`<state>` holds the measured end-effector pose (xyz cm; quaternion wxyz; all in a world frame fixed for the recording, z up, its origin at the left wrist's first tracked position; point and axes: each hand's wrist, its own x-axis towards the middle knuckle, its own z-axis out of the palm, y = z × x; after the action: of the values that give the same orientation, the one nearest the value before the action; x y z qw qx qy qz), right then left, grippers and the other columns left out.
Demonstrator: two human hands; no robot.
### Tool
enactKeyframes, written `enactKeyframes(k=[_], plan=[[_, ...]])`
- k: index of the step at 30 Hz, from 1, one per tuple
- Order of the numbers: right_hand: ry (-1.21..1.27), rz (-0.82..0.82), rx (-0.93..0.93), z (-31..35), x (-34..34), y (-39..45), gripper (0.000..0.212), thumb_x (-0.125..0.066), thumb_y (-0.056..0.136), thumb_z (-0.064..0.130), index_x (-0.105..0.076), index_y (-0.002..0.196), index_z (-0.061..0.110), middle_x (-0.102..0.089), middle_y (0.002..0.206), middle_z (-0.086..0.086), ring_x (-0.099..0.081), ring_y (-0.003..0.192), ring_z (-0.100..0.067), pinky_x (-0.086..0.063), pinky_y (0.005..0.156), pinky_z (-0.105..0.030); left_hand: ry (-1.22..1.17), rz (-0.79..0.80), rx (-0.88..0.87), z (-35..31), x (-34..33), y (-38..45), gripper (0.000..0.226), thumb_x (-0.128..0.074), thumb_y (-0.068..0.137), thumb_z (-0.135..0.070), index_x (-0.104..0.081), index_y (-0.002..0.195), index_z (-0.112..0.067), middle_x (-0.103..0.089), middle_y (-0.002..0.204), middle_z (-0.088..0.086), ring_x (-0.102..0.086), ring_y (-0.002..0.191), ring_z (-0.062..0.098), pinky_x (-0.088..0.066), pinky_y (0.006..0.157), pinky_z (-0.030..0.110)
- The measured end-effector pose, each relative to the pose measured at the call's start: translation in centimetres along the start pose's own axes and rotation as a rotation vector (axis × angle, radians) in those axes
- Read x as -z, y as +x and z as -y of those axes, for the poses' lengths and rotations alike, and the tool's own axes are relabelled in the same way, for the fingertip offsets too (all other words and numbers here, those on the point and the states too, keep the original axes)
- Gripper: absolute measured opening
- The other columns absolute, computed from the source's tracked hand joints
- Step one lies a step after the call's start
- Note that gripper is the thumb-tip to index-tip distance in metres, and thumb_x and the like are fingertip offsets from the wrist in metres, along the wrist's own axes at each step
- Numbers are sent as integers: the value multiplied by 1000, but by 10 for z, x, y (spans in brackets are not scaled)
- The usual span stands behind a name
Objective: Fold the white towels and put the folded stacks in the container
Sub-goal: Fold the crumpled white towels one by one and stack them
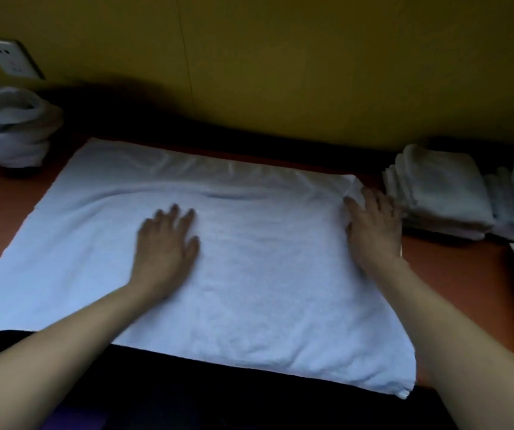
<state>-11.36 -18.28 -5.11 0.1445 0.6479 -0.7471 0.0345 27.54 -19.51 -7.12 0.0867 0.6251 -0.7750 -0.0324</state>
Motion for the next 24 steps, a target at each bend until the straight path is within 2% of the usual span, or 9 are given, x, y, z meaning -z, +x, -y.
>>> enactKeyframes(k=[4,7,10,12,15,17,20,22,24], plan=[[-235,97,9,-20,3,9,38,-55,91,17,-62,129,19,-56,128,-23,-37,135,-42,-15,116,-54,-111,3,-432,-96,-12,-49,56,-44,91,-41,-56,140,-16,-54,144,19,-55,126,43,-46,103,52],[-338,226,31,-25,17,13,38,-41,97,21,-53,133,21,-63,122,-14,-48,125,-36,-22,114,-48,-173,93,-702,-162,-20,-86,56,-53,88,-44,-57,138,-20,-53,145,17,-54,127,41,-45,105,49],[-384,254,92,-32,28,16,30,-44,95,18,-60,120,17,-69,113,-9,-53,118,-33,-26,110,-45,-169,246,-898,-212,-21,-119,71,-63,81,-52,-49,141,-16,-47,146,17,-48,127,40,-39,108,48],[-353,247,116,-36,31,17,26,-47,93,13,-65,112,13,-71,106,-12,-56,112,-34,-29,107,-44,-83,255,-949,-231,-21,-130,73,-65,79,-49,-45,140,-14,-48,142,17,-50,119,38,-41,101,47],[-234,218,116,-42,31,15,25,-52,91,5,-64,114,6,-68,105,-17,-61,100,-36,-42,91,-41,-78,115,-892,-241,-22,-130,42,-51,87,-20,-55,129,-17,-58,125,12,-57,92,33,-45,79,42],[-42,176,3,-44,30,18,23,-52,95,3,-59,117,6,-64,112,-18,-62,97,-35,-48,79,-39,-90,100,-859,-241,-24,-132,33,-48,85,-12,-59,115,-18,-62,117,7,-55,82,29,-44,70,39],[374,90,-262,-45,37,25,32,-41,101,6,-52,130,4,-58,127,-20,-58,112,-37,-50,91,-43,-206,134,-724,-243,-14,-135,26,-53,77,-5,-60,99,-17,-62,94,2,-53,70,26,-44,59,36],[609,129,-432,-49,52,31,41,-36,102,9,-45,141,4,-54,137,-21,-52,124,-38,-44,99,-40,-439,195,-484,-245,0,-136,27,-52,79,-3,-56,103,-15,-56,90,1,-50,73,25,-46,61,38],[759,210,-570,-58,67,36,41,-33,104,14,-47,139,-3,-52,139,-24,-49,128,-40,-41,101,-39,-660,268,-233,-251,15,-140,24,-49,84,-5,-49,106,-16,-51,90,-3,-42,77,19,-41,68,37]])
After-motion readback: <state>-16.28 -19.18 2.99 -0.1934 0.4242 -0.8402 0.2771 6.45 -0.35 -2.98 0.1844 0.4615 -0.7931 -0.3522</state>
